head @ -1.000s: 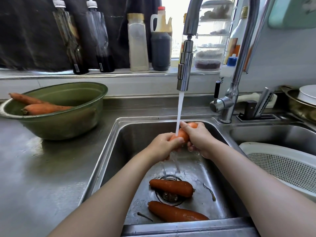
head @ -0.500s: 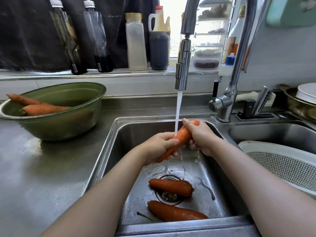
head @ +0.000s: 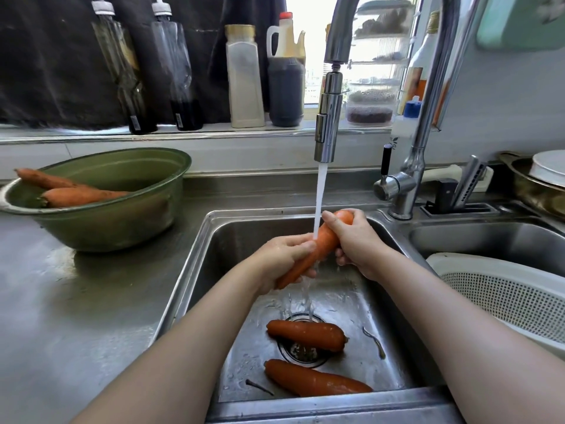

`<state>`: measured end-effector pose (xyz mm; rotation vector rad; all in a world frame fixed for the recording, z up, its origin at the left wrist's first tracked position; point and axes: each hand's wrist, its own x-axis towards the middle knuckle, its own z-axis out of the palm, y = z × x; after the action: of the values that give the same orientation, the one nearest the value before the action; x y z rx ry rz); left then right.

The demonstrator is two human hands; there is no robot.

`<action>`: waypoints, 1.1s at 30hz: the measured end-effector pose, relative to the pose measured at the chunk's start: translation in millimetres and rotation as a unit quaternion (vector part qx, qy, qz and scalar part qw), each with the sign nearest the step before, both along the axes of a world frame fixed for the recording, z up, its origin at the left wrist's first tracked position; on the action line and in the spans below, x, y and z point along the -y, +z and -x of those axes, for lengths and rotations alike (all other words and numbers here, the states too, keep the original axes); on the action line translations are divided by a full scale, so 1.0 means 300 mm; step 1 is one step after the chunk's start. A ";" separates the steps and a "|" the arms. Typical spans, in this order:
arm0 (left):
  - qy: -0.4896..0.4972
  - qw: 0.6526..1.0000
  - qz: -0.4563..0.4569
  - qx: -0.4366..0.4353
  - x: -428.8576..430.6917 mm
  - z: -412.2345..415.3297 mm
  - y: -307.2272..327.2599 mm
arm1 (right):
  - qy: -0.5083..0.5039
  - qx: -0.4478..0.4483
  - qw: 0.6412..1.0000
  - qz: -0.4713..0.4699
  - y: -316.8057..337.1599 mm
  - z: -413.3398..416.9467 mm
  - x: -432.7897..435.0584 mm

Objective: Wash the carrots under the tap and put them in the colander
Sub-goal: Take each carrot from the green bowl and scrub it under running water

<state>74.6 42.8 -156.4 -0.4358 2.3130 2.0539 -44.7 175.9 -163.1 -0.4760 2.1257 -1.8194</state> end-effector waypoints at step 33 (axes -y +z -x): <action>-0.048 0.990 -0.120 0.048 0.012 0.020 0.001 | -0.058 0.112 0.992 -0.004 -0.013 0.047 -0.044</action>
<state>68.5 39.1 -156.1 -0.3951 1.9621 2.1745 -58.9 189.0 -166.9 -0.1407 2.0428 -1.8286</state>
